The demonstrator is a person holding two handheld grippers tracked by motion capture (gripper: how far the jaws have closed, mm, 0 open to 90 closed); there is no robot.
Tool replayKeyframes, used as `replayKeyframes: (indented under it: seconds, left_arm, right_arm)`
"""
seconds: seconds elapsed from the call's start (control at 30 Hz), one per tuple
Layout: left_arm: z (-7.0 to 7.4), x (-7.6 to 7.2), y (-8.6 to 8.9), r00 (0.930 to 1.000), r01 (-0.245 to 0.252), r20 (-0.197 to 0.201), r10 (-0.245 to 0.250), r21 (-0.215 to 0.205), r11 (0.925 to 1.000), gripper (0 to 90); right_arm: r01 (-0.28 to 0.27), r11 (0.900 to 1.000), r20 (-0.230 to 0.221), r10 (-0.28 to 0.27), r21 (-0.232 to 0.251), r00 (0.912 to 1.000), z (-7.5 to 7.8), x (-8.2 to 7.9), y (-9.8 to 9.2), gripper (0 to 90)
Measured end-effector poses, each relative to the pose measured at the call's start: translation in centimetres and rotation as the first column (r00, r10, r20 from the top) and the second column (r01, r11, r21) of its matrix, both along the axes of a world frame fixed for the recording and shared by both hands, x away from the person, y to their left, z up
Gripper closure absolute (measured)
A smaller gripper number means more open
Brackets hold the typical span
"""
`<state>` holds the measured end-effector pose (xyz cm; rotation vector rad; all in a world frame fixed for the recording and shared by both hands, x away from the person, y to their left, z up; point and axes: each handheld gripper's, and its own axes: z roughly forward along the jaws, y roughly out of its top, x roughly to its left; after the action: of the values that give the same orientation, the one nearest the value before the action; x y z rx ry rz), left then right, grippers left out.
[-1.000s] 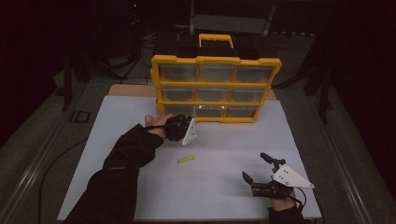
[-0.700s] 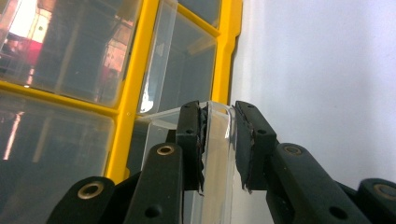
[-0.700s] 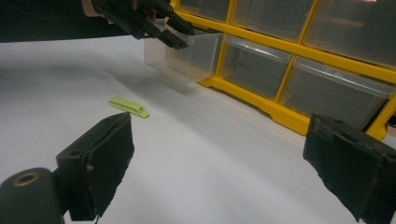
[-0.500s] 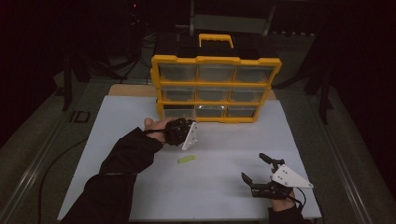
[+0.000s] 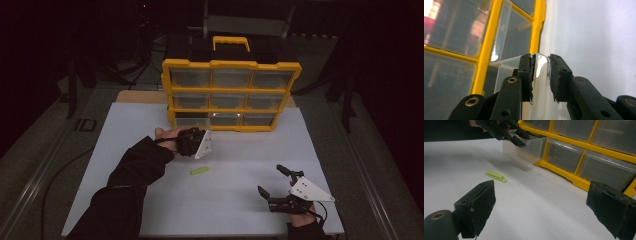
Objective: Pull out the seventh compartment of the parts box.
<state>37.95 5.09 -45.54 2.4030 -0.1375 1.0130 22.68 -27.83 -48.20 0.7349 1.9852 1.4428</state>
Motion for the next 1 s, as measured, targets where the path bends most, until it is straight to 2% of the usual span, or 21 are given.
replayKeyframes:
  seconds: [0.1,0.17,0.2,0.23,0.27,0.3,0.37,0.4,0.53,0.6,0.67,0.7,0.73,0.77,0.8,0.83,0.87,0.9,0.93,0.97,1.0]
  left_arm:
    - [0.0,0.2,0.2,0.9996,-0.002,-0.027,0.001,-0.017,0.9999,72.2]
    - [0.0,0.3,0.2,0.9987,-0.011,-0.050,0.009,-0.040,0.9991,71.6]
    - [0.0,0.4,0.2,0.9969,-0.030,-0.074,0.026,-0.061,0.9977,70.4]
    - [0.1,0.5,0.2,0.9924,-0.046,-0.118,0.036,-0.083,0.9955,66.3]
    - [0.2,0.7,0.2,0.9871,-0.071,-0.150,0.056,-0.096,0.9929,56.2]
    - [0.4,0.9,0.3,0.9835,-0.097,-0.163,0.078,-0.113,0.9888,50.6]
    - [1.1,1.2,0.5,0.9697,-0.144,-0.221,0.104,-0.174,0.9741,42.2]
    - [1.5,1.4,0.7,0.9606,-0.172,-0.251,0.119,-0.199,0.9649,37.4]
    - [2.7,2.1,1.5,0.9251,-0.262,-0.348,0.152,-0.296,0.9187,21.3]
    - [3.1,2.4,1.9,0.8996,-0.305,-0.409,0.154,-0.335,0.8917,13.0]
    - [3.4,2.6,2.4,0.8827,-0.311,-0.453,0.126,-0.362,0.8789,4.4]
    - [3.6,2.6,2.7,0.8759,-0.319,-0.468,0.117,-0.379,0.8688,2.3]
    - [3.7,2.6,2.9,0.8738,-0.325,-0.473,0.112,-0.397,0.8585,1.9]
    - [3.7,2.6,2.9,0.8738,-0.325,-0.473,0.112,-0.397,0.8585,2.6]
    - [3.9,2.5,3.3,0.8707,-0.329,-0.482,0.099,-0.421,0.8452,2.6]
    - [4.0,2.5,3.5,0.8652,-0.336,-0.493,0.090,-0.436,0.8347,2.7]
    - [4.1,2.5,3.7,0.8635,-0.340,-0.497,0.086,-0.448,0.8269,2.8]
    - [4.2,2.4,3.9,0.8680,-0.338,-0.489,0.084,-0.459,0.8215,2.8]
    - [4.3,2.3,4.1,0.8682,-0.340,-0.489,0.083,-0.464,0.8181,3.5]
    - [4.4,2.3,4.3,0.8673,-0.344,-0.491,0.080,-0.476,0.8094,3.5]
    - [4.5,2.2,4.5,0.8703,-0.344,-0.487,0.077,-0.489,0.8014,3.5]
  right_arm:
    - [0.000,1.000,0.003,0.000,-0.002,1.0000,0.0,0.0,0.0,8.6]
    - [0.000,1.000,0.001,0.000,0.000,1.0000,0.0,0.0,0.0,8.6]
    - [0.001,1.000,-0.002,-0.001,0.002,1.0000,0.0,0.0,0.0,8.6]
    - [0.000,1.000,-0.003,0.000,0.003,1.0000,0.0,0.0,0.0,8.6]
    - [-0.001,1.000,-0.004,0.001,0.003,1.0000,0.0,0.0,0.0,8.6]
    - [-0.002,1.000,-0.002,0.002,0.001,1.0000,0.0,0.0,0.0,8.6]
    - [-0.002,1.000,0.002,0.002,0.001,1.0000,0.0,0.0,-0.1,8.6]
    - [-0.001,1.000,0.001,0.001,0.005,1.0000,0.0,0.0,-0.1,8.6]
    - [-0.001,1.000,-0.002,0.001,0.004,1.0000,0.0,0.0,-0.1,8.6]
    - [0.002,1.000,0.001,-0.002,0.007,1.0000,0.0,0.0,-0.1,8.6]
    - [0.005,1.000,0.001,-0.005,0.011,1.0000,0.0,0.0,-0.1,8.6]
    - [0.005,1.000,0.001,-0.005,0.011,1.0000,0.0,0.0,-0.2,8.5]
    - [0.005,1.000,0.001,-0.005,0.011,1.0000,0.0,0.0,-0.2,8.5]
    - [0.005,1.000,0.001,-0.005,0.011,1.0000,0.0,0.0,-0.2,8.5]
    - [0.006,1.000,0.000,-0.006,0.012,1.0000,0.0,0.0,-0.2,8.5]
    - [0.004,1.000,0.001,-0.004,0.012,1.0000,0.0,0.0,-0.2,8.5]
    - [0.005,1.000,0.000,-0.005,0.012,1.0000,0.0,0.0,-0.2,8.5]
    - [0.005,1.000,0.000,-0.005,0.012,1.0000,0.0,0.0,-0.2,8.5]
    - [0.005,1.000,-0.001,-0.005,0.011,1.0000,0.0,0.0,-0.1,8.6]
    - [0.004,1.000,-0.001,-0.004,0.011,1.0000,0.0,0.1,-0.1,8.6]
    - [0.005,1.000,-0.001,-0.005,0.012,1.0000,0.0,0.0,-0.2,8.6]
